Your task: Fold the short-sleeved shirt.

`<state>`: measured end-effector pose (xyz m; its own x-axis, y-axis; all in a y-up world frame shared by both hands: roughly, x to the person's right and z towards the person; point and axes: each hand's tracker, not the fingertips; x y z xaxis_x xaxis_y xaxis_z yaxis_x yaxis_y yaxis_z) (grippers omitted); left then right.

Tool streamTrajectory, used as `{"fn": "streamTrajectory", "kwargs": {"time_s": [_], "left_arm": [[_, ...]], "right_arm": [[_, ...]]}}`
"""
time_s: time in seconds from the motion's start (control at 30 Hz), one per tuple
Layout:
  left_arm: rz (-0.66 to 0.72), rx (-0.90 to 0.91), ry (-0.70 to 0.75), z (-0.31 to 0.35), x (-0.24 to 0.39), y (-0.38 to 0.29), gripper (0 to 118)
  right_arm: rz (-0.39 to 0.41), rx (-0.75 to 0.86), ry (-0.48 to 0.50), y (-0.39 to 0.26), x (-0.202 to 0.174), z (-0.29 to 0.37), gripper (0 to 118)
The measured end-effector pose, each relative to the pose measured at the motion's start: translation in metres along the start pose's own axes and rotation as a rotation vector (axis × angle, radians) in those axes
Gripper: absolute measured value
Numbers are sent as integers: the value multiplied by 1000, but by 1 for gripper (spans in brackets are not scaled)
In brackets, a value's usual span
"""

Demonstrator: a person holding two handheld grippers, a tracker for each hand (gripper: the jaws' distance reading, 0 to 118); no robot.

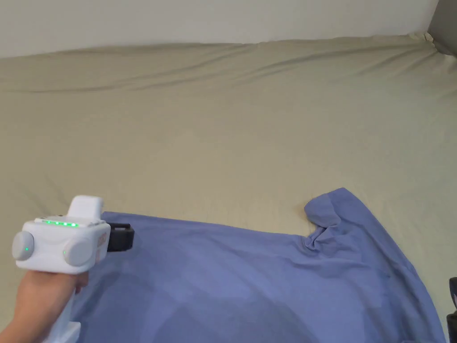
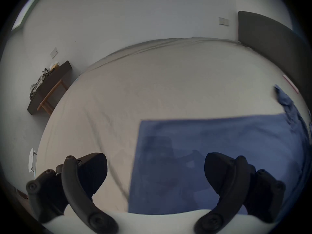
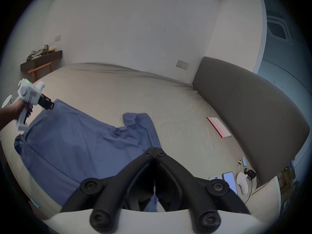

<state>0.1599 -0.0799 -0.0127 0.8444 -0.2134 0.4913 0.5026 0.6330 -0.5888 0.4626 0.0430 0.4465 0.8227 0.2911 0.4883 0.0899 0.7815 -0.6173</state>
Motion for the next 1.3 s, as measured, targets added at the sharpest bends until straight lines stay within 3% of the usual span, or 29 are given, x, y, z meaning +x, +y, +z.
{"fn": "streamTrajectory", "kwargs": {"time_s": [0.13, 0.2, 0.3, 0.37, 0.4, 0.43, 0.53, 0.67, 0.7, 0.77, 0.8, 0.83, 0.9, 0.97, 1.07, 1.13, 1.2, 1.23, 1.27, 1.3], "left_arm": [[66, -60, -15, -30, -11, 19, 107], [109, -88, -29, -36, -11, 22, 83], [161, -67, -75, -37, -6, 16, 69], [138, -47, -111, -28, -1, 12, 37], [117, -47, -157, -23, 3, 13, 13], [72, -60, -154, -18, 9, 16, 3], [-69, -46, -97, -5, 17, 17, 3], [-22, 17, -120, 40, 7, 11, 3], [-3, 31, -121, 56, 4, 8, 3], [25, 56, -127, 78, -5, 2, 3], [29, 61, -132, 91, -7, -3, 3], [31, 69, -136, 103, -8, -7, 3], [31, 83, -136, 114, -12, -16, 3], [29, 89, -137, 126, -13, -24, 3], [33, 89, -132, 130, -13, -36, 3], [55, 75, -129, 127, -15, -43, 3], [83, 64, -129, 125, -18, -50, 3], [93, 59, -124, 125, -19, -53, 3], [107, 55, -115, 124, -20, -56, 3], [154, 57, -107, 126, -22, -59, 3]], "right_arm": [[2, -43, -13, -4, 5, -15, 2], [8, -60, -13, -5, 5, -21, 2], [41, -75, -21, -7, 1, -27, 2], [40, -82, -10, -5, 1, -31, 2], [30, -87, 2, -4, 1, -35, 2], [24, -90, 8, -2, 1, -39, 2], [34, -93, 29, 8, 1, -52, 2], [-6, -105, 67, 25, 9, -76, 8], [-13, -144, 99, 29, 12, -87, 31], [-16, -217, 150, 33, 16, -117, 95], [-19, -262, 179, 34, 18, -136, 113], [-26, -291, 185, 32, 19, -154, 114], [-6, -373, 155, 27, 20, -190, 114], [-31, -443, 211, 19, 25, -224, 114], [-58, -498, 168, 10, 29, -256, 114], [-46, -543, 160, 6, 28, -268, 105], [-23, -546, 187, 2, 24, -271, 69], [-69, -528, 279, 4, 23, -268, 63], [-41, -530, 220, 7, 21, -264, 51], [10, -523, 236, 12, 19, -260, 12]]}}
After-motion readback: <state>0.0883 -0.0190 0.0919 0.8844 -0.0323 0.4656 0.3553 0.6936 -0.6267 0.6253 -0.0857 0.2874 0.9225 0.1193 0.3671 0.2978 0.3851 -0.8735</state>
